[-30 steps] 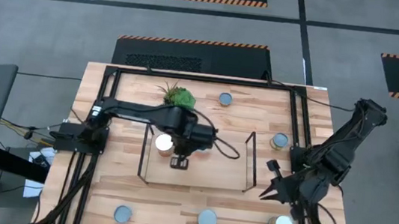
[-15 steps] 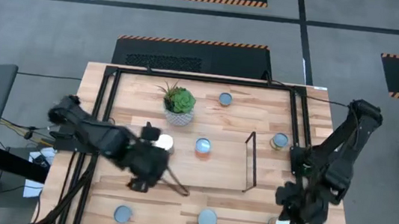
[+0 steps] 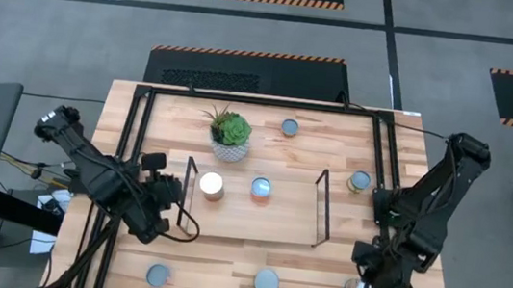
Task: Pick and place cans onto a shelf
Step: Put the canned tomatoes on the shelf
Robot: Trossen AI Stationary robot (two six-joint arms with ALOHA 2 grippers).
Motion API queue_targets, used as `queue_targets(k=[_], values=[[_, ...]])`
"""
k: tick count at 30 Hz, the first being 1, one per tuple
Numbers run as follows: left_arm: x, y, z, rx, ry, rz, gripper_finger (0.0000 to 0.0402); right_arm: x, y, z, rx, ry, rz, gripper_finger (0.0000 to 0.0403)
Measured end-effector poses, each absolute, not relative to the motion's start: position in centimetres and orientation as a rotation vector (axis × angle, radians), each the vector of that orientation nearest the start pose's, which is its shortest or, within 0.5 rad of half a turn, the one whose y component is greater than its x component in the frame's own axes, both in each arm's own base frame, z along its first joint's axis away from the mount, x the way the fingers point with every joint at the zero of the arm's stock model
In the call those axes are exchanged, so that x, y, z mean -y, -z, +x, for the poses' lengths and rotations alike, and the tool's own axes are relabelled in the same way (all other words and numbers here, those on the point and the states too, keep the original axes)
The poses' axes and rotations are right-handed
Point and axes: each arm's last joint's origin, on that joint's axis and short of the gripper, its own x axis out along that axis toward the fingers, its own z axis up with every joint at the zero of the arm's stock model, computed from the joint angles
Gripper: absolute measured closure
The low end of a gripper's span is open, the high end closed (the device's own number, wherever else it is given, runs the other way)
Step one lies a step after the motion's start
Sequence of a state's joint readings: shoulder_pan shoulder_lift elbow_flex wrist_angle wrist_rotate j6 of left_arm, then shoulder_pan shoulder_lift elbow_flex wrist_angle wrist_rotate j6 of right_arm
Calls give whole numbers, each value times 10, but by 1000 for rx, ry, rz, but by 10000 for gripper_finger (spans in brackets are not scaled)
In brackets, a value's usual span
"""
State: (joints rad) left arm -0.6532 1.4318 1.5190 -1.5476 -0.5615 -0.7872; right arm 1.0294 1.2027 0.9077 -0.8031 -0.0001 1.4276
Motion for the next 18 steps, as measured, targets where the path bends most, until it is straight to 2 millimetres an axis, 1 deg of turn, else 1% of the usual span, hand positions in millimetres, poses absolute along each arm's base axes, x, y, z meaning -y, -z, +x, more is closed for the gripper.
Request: queue_targets(k=[2, 6, 12, 18], values=[[128, -355, 194, -1082, -384, 163, 345, -185, -253, 117, -1339, -80, 615, 342], [128, -355, 196, -1052, -398, 219, 345, -185, -253, 116, -1331, -159, 505, 338], [128, -355, 196, -1063, -368, 280, 345, -191, -242, 120, -1362, -191, 406, 337], [128, -355, 196, -1067, -363, 291, 345, -198, -231, 122, -1447, -188, 383, 336]])
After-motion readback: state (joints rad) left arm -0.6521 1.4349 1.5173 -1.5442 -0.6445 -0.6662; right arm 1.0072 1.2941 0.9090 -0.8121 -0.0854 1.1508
